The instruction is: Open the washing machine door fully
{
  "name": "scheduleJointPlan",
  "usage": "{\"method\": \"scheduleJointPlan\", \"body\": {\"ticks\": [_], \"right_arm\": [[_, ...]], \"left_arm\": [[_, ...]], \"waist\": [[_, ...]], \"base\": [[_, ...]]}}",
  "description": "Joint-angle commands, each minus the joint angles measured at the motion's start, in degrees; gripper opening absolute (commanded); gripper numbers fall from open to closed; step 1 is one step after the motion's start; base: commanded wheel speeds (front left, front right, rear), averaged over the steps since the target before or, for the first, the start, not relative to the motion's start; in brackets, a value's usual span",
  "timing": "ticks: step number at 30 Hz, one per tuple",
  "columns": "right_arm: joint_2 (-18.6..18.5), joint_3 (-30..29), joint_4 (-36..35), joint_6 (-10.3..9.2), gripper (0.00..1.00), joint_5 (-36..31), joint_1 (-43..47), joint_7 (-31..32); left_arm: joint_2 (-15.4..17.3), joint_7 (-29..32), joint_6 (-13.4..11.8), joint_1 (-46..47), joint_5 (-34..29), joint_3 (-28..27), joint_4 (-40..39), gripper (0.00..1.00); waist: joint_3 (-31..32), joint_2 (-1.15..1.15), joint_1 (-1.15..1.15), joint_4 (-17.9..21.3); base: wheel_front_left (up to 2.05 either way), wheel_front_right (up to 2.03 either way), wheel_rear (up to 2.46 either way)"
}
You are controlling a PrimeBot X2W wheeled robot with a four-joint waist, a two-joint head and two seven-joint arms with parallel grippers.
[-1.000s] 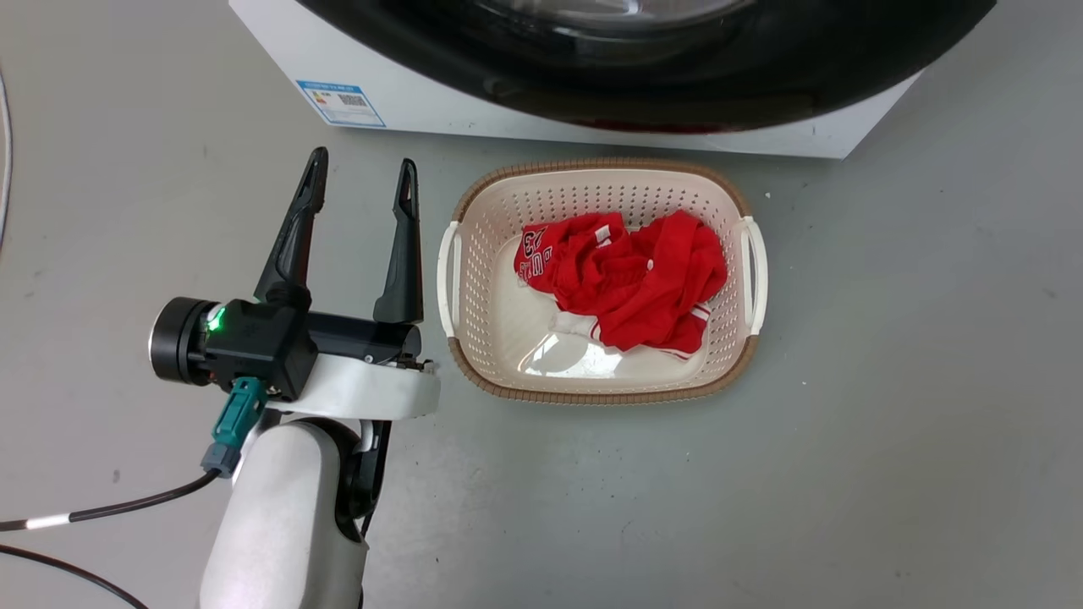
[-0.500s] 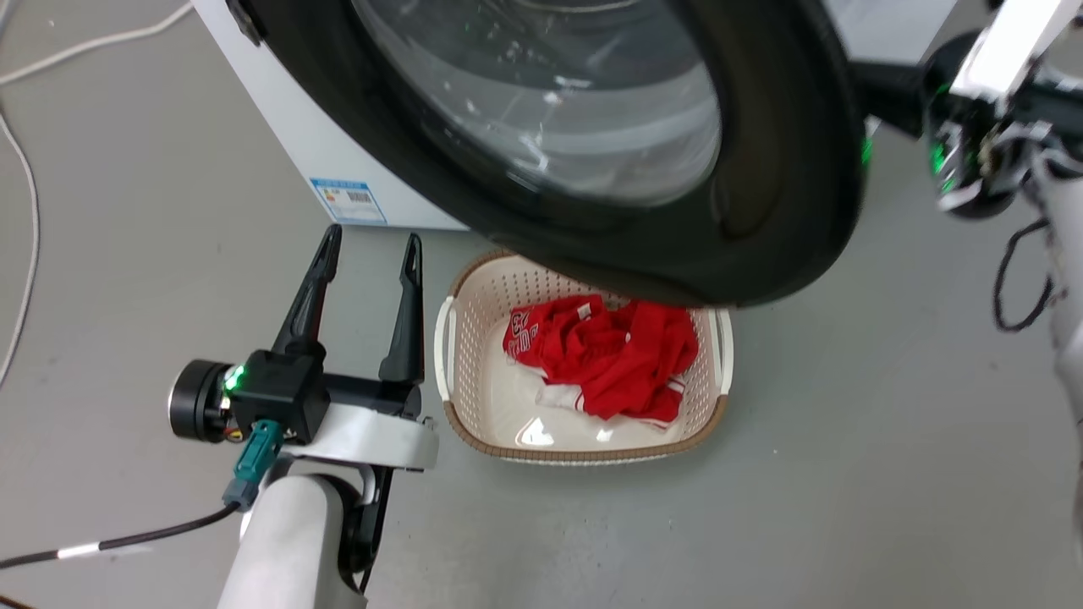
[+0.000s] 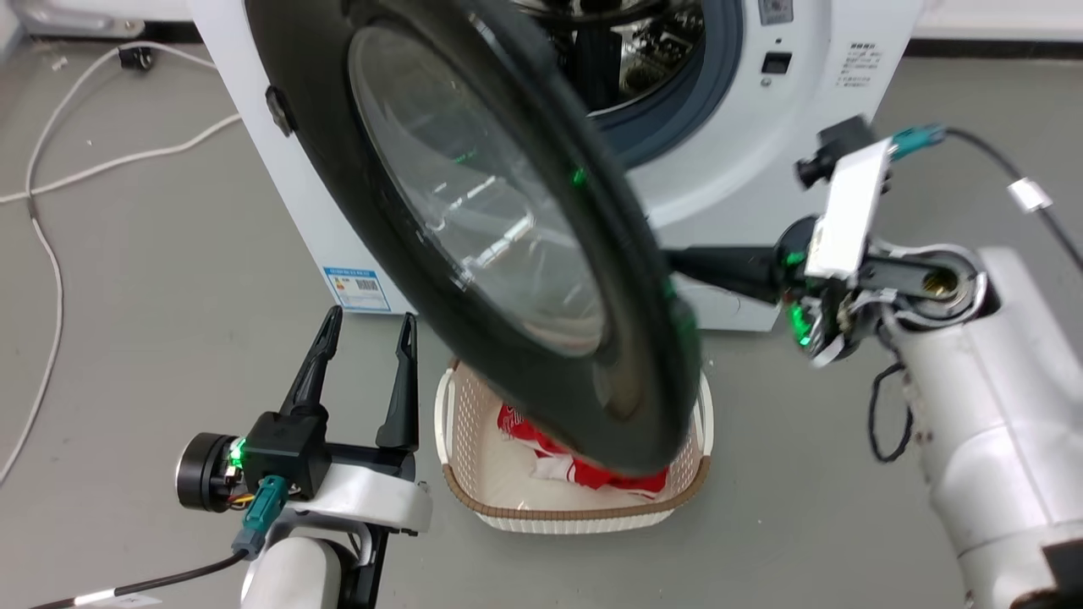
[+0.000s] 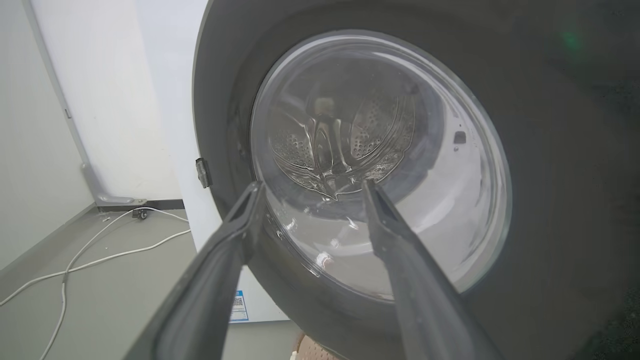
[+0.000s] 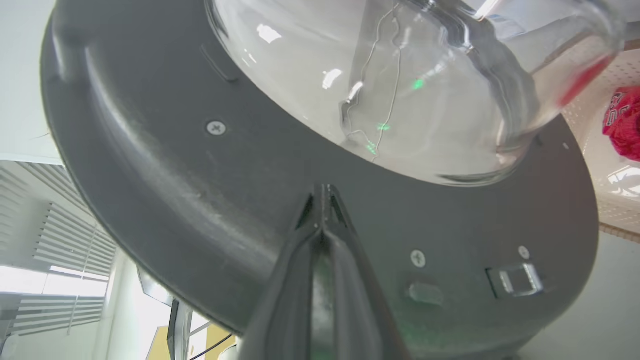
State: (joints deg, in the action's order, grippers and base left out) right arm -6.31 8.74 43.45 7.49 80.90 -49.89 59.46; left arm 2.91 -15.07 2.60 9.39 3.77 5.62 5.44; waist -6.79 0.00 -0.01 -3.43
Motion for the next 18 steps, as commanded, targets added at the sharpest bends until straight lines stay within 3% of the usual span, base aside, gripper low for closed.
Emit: {"method": "scheduleJointPlan", "body": {"ticks": [1,11,18], "right_arm": [[1.0,0.6,-1.5,0.00,0.00,0.7,2.1,0.8],[3.5,6.2,-10.0,-0.01,0.00,3.1,10.0,2.6],[3.7,12.3,-14.9,-0.01,0.00,7.8,13.1,0.0]], "left_arm": [[0.0,-0.1,-0.1,-0.7,0.3,0.0,0.1,1.00],[0.0,-0.1,-0.4,-2.1,0.9,0.1,0.1,1.00],[0.0,-0.1,-0.5,-2.4,1.0,0.3,0.0,1.00]], "waist": [[1.0,0.00,0.01,-0.1],[3.2,0.00,0.01,-0.7],[3.5,0.00,0.01,-1.3]], "base": [[0.00,0.00,0.00],[0.00,0.00,0.00],[0.00,0.00,0.00]]}}
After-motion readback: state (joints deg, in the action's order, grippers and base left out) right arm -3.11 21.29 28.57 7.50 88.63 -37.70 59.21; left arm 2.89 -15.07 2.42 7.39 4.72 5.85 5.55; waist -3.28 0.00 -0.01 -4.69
